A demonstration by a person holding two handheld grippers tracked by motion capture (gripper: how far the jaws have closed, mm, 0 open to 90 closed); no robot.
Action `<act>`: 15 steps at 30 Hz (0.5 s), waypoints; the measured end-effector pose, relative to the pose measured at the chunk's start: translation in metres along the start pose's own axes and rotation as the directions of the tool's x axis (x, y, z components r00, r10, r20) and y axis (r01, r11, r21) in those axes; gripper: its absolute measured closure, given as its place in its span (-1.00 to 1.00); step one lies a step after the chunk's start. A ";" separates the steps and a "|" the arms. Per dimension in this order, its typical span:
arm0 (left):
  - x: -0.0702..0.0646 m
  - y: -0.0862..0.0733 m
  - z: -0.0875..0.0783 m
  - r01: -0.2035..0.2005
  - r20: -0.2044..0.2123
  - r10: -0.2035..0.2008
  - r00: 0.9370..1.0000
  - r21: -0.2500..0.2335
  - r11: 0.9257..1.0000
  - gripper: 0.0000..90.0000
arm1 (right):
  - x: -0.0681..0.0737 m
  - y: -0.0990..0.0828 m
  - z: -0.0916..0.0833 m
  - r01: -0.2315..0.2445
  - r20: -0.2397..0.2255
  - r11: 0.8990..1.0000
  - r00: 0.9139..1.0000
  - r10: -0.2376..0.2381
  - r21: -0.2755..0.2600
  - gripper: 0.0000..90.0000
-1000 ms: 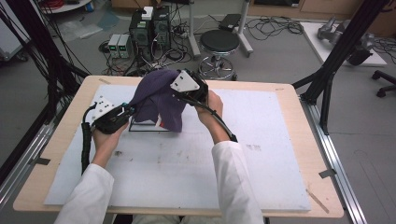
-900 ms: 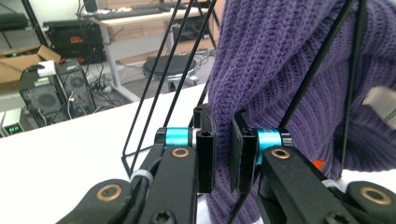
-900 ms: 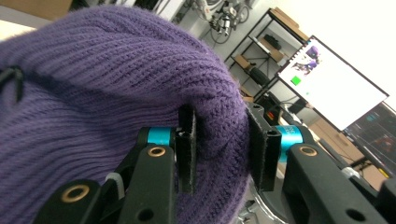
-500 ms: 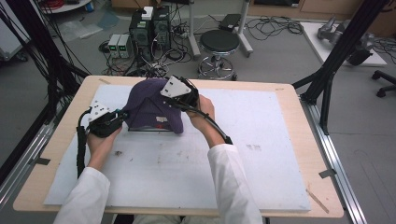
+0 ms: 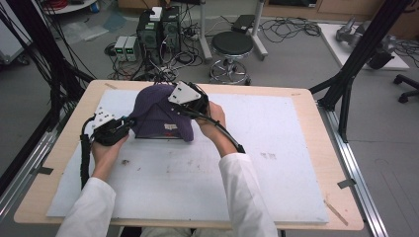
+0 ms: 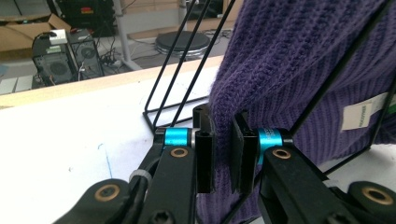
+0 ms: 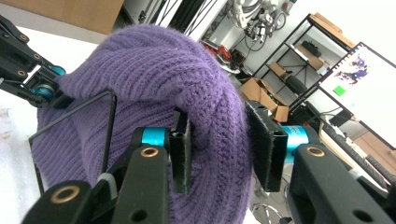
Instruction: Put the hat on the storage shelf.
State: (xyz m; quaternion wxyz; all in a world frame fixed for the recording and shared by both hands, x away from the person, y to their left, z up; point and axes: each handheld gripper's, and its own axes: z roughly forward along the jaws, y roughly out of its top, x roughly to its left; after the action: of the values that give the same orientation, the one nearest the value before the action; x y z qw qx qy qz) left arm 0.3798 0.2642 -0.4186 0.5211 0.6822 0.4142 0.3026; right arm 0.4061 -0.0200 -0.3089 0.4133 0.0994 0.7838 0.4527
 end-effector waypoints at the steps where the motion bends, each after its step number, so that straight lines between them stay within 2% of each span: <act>1: 0.000 0.000 0.000 0.001 0.003 -0.001 1.000 -0.004 1.000 0.81 | 0.000 0.000 0.000 -0.003 -0.001 1.000 1.000 0.003 0.000 0.40; 8: 0.000 -0.002 -0.002 0.011 0.010 -0.011 1.000 -0.015 1.000 0.79 | 0.000 0.000 0.000 -0.019 -0.015 1.000 1.000 0.019 0.007 0.37; 15: -0.002 -0.001 -0.004 0.030 0.011 -0.030 0.999 -0.038 0.999 0.57 | -0.003 0.000 -0.001 -0.056 -0.016 0.998 0.998 0.056 0.002 0.20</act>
State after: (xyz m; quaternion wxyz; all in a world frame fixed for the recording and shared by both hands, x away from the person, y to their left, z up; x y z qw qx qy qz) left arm 0.3752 0.2645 -0.4183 0.5407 0.6673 0.4158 0.2990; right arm 0.4075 -0.0226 -0.3072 0.3940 0.1179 0.7845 0.4642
